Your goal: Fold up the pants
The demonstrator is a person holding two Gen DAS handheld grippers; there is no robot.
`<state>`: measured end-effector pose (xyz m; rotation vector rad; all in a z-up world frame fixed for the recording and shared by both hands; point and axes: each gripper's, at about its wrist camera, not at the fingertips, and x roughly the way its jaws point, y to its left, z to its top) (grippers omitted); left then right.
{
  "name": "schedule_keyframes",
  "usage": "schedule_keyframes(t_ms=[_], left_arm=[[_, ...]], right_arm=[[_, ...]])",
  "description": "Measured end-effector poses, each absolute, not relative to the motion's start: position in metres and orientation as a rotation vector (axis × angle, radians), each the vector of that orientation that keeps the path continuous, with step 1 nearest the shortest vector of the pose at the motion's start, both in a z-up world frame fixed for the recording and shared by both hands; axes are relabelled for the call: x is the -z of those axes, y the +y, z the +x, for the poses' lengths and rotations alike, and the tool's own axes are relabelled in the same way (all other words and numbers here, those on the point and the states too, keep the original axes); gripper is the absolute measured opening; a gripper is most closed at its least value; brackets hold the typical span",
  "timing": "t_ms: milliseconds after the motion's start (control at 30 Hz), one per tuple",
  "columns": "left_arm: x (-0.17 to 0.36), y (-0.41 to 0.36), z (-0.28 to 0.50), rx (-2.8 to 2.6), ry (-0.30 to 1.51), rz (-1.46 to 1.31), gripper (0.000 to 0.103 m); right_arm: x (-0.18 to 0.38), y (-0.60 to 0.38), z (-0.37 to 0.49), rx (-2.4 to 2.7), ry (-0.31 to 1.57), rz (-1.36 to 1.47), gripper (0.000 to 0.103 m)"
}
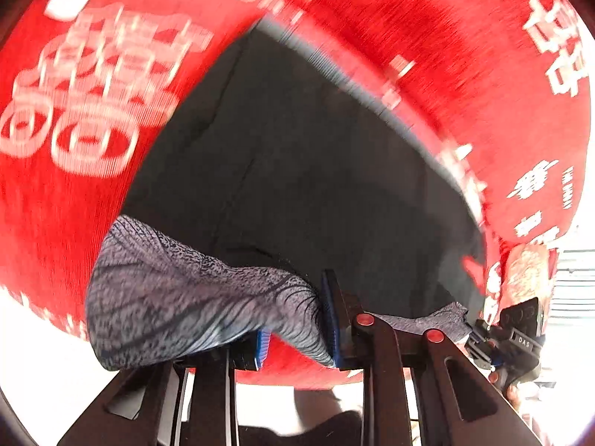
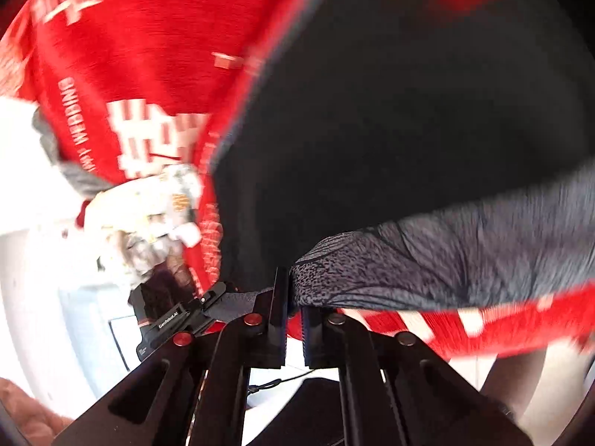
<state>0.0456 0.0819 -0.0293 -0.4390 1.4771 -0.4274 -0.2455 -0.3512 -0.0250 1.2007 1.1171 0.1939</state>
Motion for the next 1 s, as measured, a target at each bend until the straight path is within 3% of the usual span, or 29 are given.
schedule_keyframes(t_ms=[133,200,233,267,333,500,600,667,733,867,1000], left_arm=[[-0.01,0.057,0.095,0.43,1.329,-0.424,0.029],[-0.017,0.042,0.125,0.38,1.265,-0.397,0.047],[-0.016,0.037,0.136,0.348,1.239,-0.38,0.072],[-0.013,0.029,0.153,0.287,1.189,-0.344,0.087],[-0.004,0.02,0.174,0.231,1.146,-0.293,0.087],[0.062,-0.011,0.227,0.075,1.231,-0.127,0.087],[0.083,-0.013,0.229,-0.012,1.313,-0.037,0.087],[0.078,-0.017,0.22,-0.016,1.326,-0.008,0.087],[0.067,-0.029,0.21,0.002,1.32,0.055,0.087],[0.05,-0.072,0.18,0.059,1.374,0.184,0.087],[0.051,-0.119,0.148,0.115,1.444,0.256,0.087]], right_arm=[[-0.013,-0.384,-0.184,-0.276,1.065,1.119,0.006],[-0.02,-0.402,-0.144,-0.294,1.073,1.064,0.006],[-0.022,-0.407,-0.123,-0.296,1.087,1.037,0.006],[-0.021,-0.413,-0.104,-0.302,1.102,1.01,0.006],[-0.013,-0.421,-0.072,-0.308,1.134,0.945,0.007],[0.04,-0.43,-0.01,-0.257,1.233,0.874,0.011],[0.075,-0.436,0.009,-0.19,1.288,0.919,0.041],[0.076,-0.443,0.003,-0.17,1.259,0.951,0.045],[0.061,-0.441,-0.002,-0.182,1.268,0.926,0.061],[0.024,-0.444,-0.032,-0.227,1.263,0.811,0.062],[-0.002,-0.47,-0.083,-0.155,1.268,0.731,0.077]])
